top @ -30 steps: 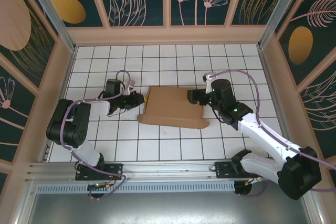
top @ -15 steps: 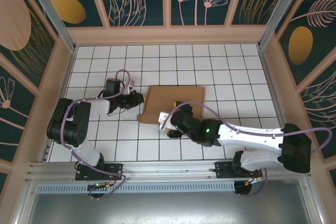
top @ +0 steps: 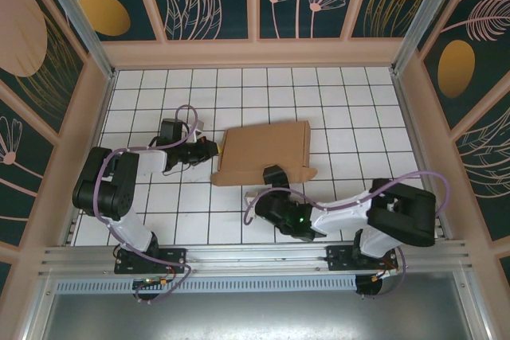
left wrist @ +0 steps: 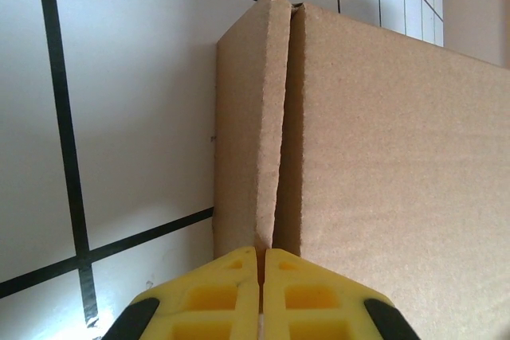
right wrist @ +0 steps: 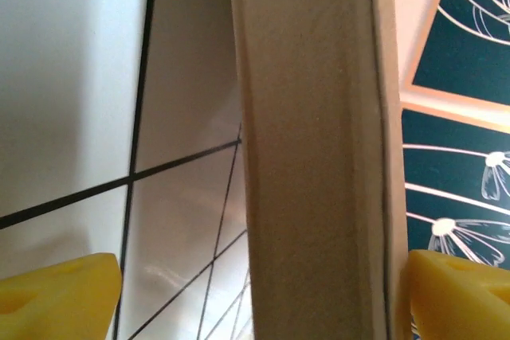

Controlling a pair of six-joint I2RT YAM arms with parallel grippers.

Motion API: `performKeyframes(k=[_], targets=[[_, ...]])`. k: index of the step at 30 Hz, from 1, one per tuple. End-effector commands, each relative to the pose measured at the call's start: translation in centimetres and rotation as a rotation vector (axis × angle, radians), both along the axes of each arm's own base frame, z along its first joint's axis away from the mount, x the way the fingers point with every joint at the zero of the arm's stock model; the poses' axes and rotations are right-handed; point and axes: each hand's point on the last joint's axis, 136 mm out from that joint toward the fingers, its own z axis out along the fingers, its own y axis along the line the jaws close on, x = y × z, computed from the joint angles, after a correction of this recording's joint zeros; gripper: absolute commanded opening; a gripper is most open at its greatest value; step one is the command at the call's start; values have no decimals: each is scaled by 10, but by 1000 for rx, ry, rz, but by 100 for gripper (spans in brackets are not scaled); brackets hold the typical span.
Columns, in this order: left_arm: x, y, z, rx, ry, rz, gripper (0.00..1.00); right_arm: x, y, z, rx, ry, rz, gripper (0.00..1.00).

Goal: Fold the paper box

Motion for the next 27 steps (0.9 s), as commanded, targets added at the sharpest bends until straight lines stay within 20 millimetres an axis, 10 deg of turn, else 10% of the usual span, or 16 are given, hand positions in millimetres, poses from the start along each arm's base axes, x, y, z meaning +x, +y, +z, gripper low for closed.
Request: performKeyframes(k=[1, 18, 27], targets=[[-12, 10, -32, 68, 99, 20, 7, 26, 5, 32, 51, -165, -46, 88], [-9, 8, -18, 57, 80, 15, 10, 50, 39, 38, 95, -326, 7, 52], [21, 21, 97, 96, -162, 120, 49, 40, 40, 54, 173, -223, 4, 44]])
